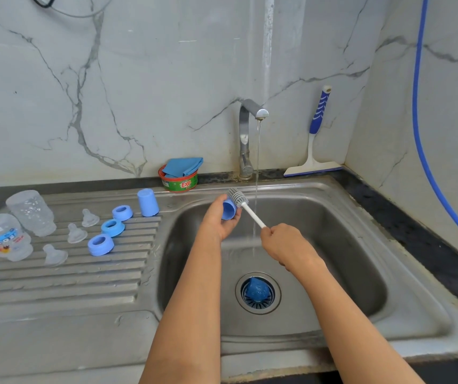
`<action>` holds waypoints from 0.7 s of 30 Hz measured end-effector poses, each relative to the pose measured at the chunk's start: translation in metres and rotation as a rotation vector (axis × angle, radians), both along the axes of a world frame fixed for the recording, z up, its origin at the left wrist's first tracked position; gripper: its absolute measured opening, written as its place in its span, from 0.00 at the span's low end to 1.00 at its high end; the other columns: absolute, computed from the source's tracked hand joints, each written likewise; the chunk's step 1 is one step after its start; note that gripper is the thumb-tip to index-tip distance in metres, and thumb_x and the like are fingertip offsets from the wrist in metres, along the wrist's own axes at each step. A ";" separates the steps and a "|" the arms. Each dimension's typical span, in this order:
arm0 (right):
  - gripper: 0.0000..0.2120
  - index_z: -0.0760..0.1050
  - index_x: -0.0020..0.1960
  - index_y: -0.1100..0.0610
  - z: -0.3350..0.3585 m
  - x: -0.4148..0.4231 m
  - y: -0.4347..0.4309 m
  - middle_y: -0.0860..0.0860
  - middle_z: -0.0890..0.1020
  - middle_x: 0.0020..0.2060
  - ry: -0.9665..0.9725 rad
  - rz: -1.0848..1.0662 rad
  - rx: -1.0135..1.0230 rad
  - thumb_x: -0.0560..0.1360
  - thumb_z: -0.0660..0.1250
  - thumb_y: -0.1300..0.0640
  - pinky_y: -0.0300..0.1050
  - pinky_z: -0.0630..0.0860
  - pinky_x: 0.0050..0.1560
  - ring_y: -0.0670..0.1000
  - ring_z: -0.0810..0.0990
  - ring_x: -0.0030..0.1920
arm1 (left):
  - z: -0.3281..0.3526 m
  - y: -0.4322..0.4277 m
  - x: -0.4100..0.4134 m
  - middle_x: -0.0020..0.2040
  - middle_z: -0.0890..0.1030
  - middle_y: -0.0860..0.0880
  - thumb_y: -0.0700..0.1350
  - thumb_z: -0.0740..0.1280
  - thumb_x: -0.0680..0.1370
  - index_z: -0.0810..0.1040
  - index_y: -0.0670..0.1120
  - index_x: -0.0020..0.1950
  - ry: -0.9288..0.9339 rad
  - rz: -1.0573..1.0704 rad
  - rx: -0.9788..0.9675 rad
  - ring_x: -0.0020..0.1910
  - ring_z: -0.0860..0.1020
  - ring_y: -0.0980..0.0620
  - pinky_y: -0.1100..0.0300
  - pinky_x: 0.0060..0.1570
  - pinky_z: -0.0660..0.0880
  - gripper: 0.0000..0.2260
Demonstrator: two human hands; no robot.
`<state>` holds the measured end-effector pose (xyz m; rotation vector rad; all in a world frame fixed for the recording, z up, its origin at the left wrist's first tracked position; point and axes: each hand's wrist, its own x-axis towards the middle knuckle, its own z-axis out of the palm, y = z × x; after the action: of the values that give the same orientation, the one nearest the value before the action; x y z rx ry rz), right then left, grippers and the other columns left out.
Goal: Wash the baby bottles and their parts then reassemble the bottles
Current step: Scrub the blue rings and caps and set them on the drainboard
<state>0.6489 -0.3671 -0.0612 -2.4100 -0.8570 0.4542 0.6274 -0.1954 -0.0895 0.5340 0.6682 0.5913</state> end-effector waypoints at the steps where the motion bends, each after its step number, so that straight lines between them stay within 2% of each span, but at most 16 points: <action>1: 0.15 0.72 0.48 0.60 0.000 0.002 0.001 0.52 0.73 0.33 -0.001 -0.012 0.003 0.80 0.50 0.53 0.43 0.70 0.30 0.49 0.71 0.29 | 0.000 -0.002 0.000 0.54 0.74 0.39 0.42 0.64 0.80 0.72 0.38 0.57 0.003 -0.019 0.008 0.47 0.76 0.46 0.58 0.40 0.77 0.09; 4: 0.15 0.72 0.48 0.60 0.000 0.002 0.004 0.51 0.71 0.32 0.044 0.000 0.021 0.80 0.50 0.52 0.42 0.68 0.29 0.49 0.70 0.29 | 0.000 -0.006 -0.001 0.55 0.73 0.39 0.42 0.63 0.80 0.71 0.39 0.57 0.018 -0.001 0.011 0.46 0.76 0.45 0.57 0.40 0.78 0.09; 8: 0.17 0.73 0.54 0.61 -0.001 -0.008 0.002 0.51 0.71 0.33 0.079 0.059 -0.026 0.81 0.50 0.52 0.40 0.64 0.26 0.48 0.68 0.29 | -0.003 0.000 -0.003 0.46 0.74 0.42 0.42 0.60 0.82 0.71 0.39 0.58 0.040 0.153 0.010 0.41 0.74 0.48 0.56 0.45 0.75 0.08; 11: 0.18 0.74 0.54 0.62 -0.005 -0.008 0.005 0.53 0.74 0.37 0.043 0.007 -0.003 0.81 0.50 0.52 0.41 0.67 0.29 0.51 0.72 0.32 | 0.001 -0.003 -0.002 0.45 0.73 0.42 0.42 0.60 0.82 0.70 0.39 0.59 0.028 0.153 0.013 0.41 0.74 0.48 0.56 0.49 0.75 0.08; 13: 0.18 0.74 0.53 0.64 -0.007 -0.005 0.008 0.56 0.75 0.41 0.031 -0.040 0.041 0.81 0.50 0.53 0.42 0.68 0.33 0.54 0.73 0.35 | 0.005 -0.010 0.001 0.47 0.73 0.41 0.42 0.60 0.82 0.68 0.39 0.58 0.031 0.095 0.027 0.42 0.74 0.47 0.56 0.44 0.78 0.08; 16: 0.15 0.70 0.48 0.62 -0.004 -0.004 0.007 0.56 0.74 0.41 0.058 -0.035 0.085 0.82 0.50 0.54 0.41 0.66 0.28 0.53 0.71 0.33 | 0.007 -0.018 0.004 0.55 0.73 0.39 0.42 0.59 0.82 0.69 0.39 0.60 0.070 0.069 0.064 0.40 0.75 0.46 0.57 0.32 0.78 0.09; 18: 0.14 0.69 0.48 0.61 -0.003 -0.006 0.005 0.56 0.73 0.41 0.068 -0.008 0.075 0.82 0.49 0.55 0.39 0.65 0.28 0.54 0.71 0.36 | 0.005 -0.019 0.006 0.57 0.72 0.40 0.44 0.59 0.83 0.69 0.40 0.66 0.098 0.108 0.066 0.41 0.74 0.47 0.57 0.40 0.77 0.13; 19: 0.14 0.69 0.48 0.61 -0.002 -0.007 0.004 0.55 0.73 0.40 0.071 0.002 0.058 0.82 0.49 0.56 0.39 0.65 0.28 0.54 0.71 0.35 | 0.003 -0.019 0.006 0.57 0.72 0.41 0.46 0.59 0.83 0.68 0.41 0.67 0.112 0.124 0.081 0.43 0.74 0.48 0.57 0.45 0.75 0.15; 21: 0.14 0.69 0.49 0.61 -0.004 -0.008 0.003 0.55 0.73 0.39 0.097 0.003 0.036 0.82 0.49 0.55 0.38 0.65 0.27 0.49 0.68 0.30 | 0.001 -0.022 0.006 0.55 0.73 0.44 0.52 0.60 0.82 0.68 0.42 0.68 0.140 0.119 0.128 0.46 0.74 0.50 0.58 0.48 0.73 0.19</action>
<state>0.6411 -0.3637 -0.0648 -2.3341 -0.8196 0.5471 0.6331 -0.2175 -0.0886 0.6625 0.8028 0.7162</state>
